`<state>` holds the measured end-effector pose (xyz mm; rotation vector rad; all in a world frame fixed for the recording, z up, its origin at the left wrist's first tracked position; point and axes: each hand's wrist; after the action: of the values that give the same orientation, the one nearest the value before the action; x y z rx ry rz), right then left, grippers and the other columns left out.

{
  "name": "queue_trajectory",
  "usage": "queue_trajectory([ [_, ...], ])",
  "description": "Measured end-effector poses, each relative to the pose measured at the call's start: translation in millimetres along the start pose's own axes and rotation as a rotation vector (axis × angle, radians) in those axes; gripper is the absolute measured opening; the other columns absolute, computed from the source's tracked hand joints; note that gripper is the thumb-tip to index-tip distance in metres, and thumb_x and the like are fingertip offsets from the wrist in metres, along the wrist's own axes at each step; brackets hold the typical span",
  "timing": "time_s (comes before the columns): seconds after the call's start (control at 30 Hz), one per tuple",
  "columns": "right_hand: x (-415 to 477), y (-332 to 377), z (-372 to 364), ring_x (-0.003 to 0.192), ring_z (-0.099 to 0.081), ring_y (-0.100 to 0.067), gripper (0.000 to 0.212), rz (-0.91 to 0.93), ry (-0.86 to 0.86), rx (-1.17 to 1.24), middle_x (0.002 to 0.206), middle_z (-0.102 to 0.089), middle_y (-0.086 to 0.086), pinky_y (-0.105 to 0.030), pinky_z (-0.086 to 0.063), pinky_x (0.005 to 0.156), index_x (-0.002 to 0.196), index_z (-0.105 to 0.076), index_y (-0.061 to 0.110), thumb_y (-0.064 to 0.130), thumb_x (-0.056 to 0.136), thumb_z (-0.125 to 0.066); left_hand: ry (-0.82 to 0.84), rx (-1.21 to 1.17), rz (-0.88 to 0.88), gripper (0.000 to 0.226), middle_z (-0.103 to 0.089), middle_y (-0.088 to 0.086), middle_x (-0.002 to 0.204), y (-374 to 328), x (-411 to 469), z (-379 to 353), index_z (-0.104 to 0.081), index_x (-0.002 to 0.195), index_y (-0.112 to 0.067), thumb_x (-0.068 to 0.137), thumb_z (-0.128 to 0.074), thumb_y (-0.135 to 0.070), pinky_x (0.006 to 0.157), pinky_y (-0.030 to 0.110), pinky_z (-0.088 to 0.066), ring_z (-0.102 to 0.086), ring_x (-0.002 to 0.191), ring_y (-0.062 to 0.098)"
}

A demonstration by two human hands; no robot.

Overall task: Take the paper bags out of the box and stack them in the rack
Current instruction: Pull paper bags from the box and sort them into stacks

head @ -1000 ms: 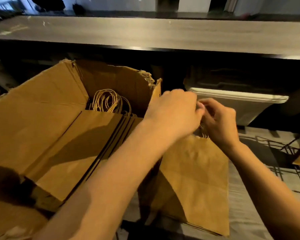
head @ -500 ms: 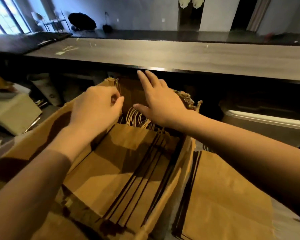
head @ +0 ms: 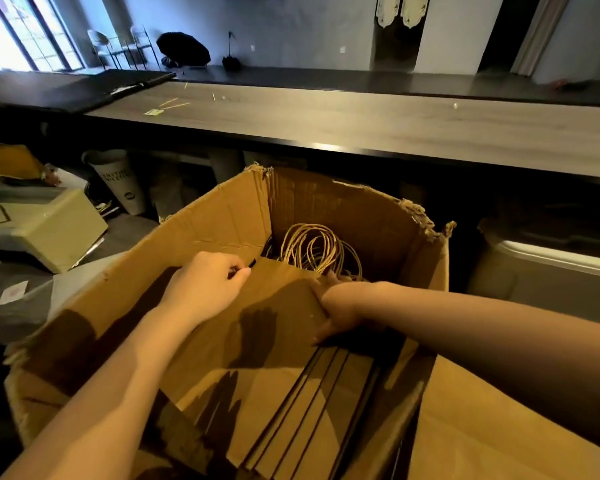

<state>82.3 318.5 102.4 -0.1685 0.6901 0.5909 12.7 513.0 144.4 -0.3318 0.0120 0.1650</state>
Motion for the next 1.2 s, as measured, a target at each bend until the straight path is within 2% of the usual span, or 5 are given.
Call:
queue_trajectory([
  [0.33,-11,9,5,0.120,-0.051,-0.031,0.087,-0.069,-0.266,0.349,0.133,-0.051,-0.015,-0.042,-0.046,0.100,0.147,-0.019,0.009,0.055,0.085,-0.059,0.051,0.068,-0.065,0.031,-0.067,-0.003,0.100,-10,-5,-9,-0.064,0.110,-0.026,0.094,-0.047,-0.045,0.074,0.033,-0.053,-0.061,0.088,0.014],
  [0.5,-15,1,20,0.107,-0.056,-0.022,0.070,-0.093,-0.434,1.044,0.127,-0.053,-0.011,-0.032,-0.053,0.080,0.140,-0.032,0.008,0.032,0.085,-0.069,0.053,0.063,-0.048,0.030,-0.066,-0.003,0.099,-4,-7,-9,-0.064,0.109,-0.026,0.094,-0.047,-0.045,0.068,0.029,-0.050,-0.060,0.086,0.013],
  [0.93,-48,64,17,0.058,-0.056,-0.022,0.011,0.016,-0.239,2.122,0.071,-0.053,-0.011,-0.030,-0.048,0.056,0.093,-0.053,0.006,0.003,0.083,-0.049,0.152,-0.153,0.085,0.039,-0.060,-0.001,0.111,12,-7,-18,-0.046,0.130,-0.023,0.094,-0.052,-0.038,0.078,0.032,-0.050,-0.058,0.092,0.014],
  [1.1,-47,109,-8,0.112,-0.058,-0.039,0.044,0.033,0.006,2.015,0.118,-0.059,-0.023,-0.047,-0.050,0.094,0.134,-0.044,-0.001,-0.002,0.090,-0.048,0.246,-0.280,0.106,0.059,-0.031,0.007,0.152,6,-7,-26,-0.021,0.148,-0.021,0.097,-0.045,-0.038,0.108,0.034,-0.030,-0.033,0.137,0.023],
  [1.2,-61,114,-13,0.100,-0.063,-0.033,0.036,-0.040,0.060,2.052,0.118,-0.062,-0.019,-0.049,-0.053,0.084,0.130,-0.051,0.015,0.006,0.095,-0.044,0.339,-0.247,0.179,0.065,-0.020,0.008,0.156,9,-10,-30,-0.010,0.151,-0.022,0.097,-0.035,-0.048,0.115,0.036,-0.020,-0.023,0.141,0.025],
])
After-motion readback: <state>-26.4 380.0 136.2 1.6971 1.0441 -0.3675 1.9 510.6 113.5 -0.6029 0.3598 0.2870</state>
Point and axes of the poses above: each hand's wrist, its own x-axis towards the middle knuckle, its own z-axis out of the back of the hand, y = z × x
